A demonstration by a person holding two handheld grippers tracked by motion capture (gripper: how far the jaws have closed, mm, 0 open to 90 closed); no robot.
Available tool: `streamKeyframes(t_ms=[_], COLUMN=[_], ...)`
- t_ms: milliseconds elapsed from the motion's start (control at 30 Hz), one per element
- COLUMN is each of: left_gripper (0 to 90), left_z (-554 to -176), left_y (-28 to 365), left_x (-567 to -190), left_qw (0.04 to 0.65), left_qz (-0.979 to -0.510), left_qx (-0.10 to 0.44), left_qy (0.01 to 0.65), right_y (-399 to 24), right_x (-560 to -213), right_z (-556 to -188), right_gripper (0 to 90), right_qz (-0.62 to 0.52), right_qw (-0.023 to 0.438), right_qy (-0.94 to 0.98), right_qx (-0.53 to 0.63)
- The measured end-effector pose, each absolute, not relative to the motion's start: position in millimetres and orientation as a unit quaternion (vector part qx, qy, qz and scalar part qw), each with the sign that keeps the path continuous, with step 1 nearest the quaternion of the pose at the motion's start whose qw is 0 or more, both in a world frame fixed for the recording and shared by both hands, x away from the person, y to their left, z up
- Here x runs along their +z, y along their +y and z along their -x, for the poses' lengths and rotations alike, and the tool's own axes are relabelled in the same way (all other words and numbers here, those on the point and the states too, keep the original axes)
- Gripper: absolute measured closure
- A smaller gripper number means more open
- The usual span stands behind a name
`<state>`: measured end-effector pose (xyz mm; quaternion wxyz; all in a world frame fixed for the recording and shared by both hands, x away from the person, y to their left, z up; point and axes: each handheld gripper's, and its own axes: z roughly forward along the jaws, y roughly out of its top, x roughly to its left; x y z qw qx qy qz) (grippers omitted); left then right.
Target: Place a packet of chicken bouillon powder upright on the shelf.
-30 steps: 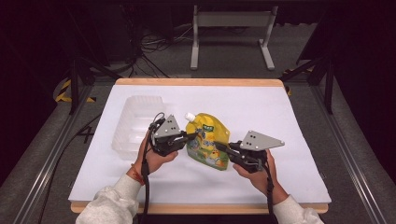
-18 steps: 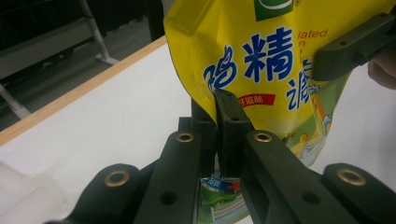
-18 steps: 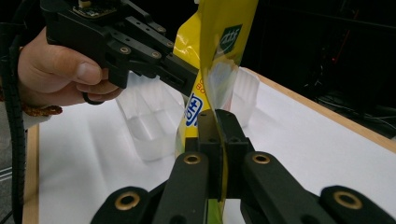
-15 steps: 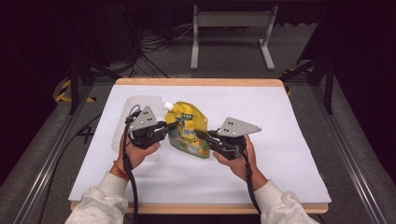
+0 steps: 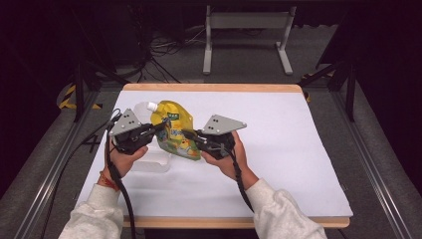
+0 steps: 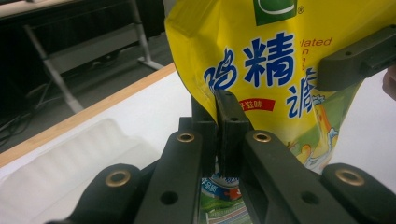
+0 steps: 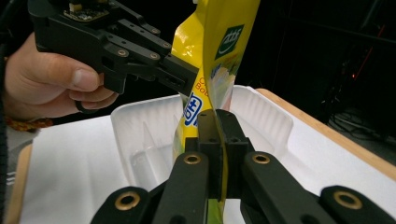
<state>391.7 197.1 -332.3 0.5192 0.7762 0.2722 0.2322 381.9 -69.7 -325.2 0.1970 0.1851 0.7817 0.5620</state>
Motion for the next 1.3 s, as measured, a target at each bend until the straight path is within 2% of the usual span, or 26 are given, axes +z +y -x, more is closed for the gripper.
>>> streamKeyframes(t_ms=[533, 1300], left_gripper=[87.3, 86.7], left_z=[-403.9, -407.3], left_y=[248.1, 272.1], left_x=[-350.9, -361.9], left_qw=[0.532, 0.516], left_qz=[-0.743, -0.731], left_qx=[0.249, 0.272], left_qy=[0.321, 0.353], right_y=[-12.2, 21.0], right_x=[-334.4, -350.0], right_z=[-409.6, -427.4], right_gripper=[89.9, 89.9], right_qz=[-0.166, -0.167], right_qw=[0.203, 0.183], right_qy=[0.790, 0.788], right_qx=[0.555, 0.563])
